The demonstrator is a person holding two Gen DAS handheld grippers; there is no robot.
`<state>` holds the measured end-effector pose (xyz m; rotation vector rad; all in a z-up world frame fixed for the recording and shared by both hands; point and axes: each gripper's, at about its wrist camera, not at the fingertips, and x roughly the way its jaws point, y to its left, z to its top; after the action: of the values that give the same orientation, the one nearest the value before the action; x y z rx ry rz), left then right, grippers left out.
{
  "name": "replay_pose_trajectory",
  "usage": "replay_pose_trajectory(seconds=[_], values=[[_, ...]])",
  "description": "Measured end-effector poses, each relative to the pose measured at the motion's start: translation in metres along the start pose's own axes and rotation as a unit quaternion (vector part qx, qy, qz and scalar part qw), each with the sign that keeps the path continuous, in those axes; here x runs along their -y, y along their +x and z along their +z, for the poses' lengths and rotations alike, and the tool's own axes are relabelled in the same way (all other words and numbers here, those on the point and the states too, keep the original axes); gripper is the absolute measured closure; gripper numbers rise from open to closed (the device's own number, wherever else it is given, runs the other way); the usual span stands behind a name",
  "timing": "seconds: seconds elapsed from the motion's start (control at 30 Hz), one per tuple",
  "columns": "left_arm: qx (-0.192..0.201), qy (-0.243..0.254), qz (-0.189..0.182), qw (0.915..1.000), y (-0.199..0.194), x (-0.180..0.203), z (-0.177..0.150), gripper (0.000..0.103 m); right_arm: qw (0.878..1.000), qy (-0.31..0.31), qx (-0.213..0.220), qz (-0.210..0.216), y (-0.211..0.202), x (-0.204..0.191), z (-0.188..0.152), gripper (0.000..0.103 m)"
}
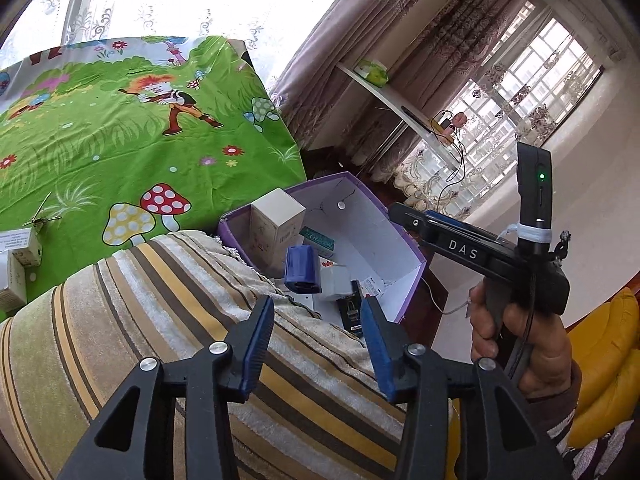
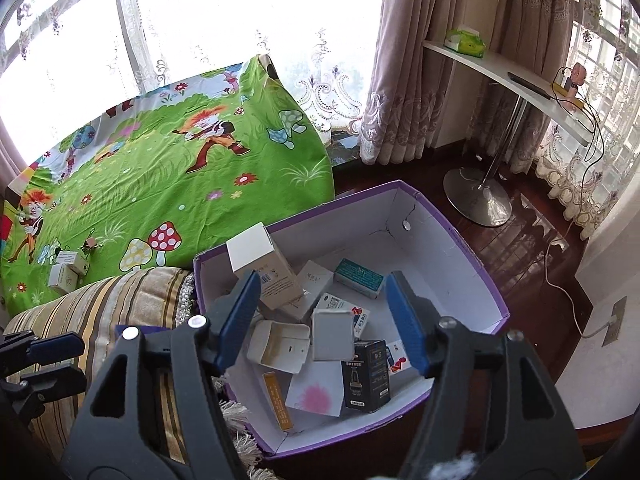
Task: Organize rigid objects
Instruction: 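Carry both boxes over the storage box and open both tools, then move both tools back over the bed toward the remaining items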
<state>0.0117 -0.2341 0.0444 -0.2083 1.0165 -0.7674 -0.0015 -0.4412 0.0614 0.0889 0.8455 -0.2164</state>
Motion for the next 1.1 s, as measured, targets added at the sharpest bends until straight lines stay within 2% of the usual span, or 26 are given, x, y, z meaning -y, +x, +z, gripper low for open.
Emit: replay_pose_trajectory(seconds=[0.7, 1.1], values=[[0.019, -0.035, 0.012, 0.9991, -0.012, -0.019, 0.003, 0.056, 0.999, -0.034, -0.007, 0.039, 0.000, -0.030, -0.002, 0.034], [0.069, -0.090, 0.053, 0.9922, -0.060, -0.074, 0.012, 0.056, 0.995, -0.079, -0.005, 0.059, -0.003, -0.068, 0.000, 0.034]])
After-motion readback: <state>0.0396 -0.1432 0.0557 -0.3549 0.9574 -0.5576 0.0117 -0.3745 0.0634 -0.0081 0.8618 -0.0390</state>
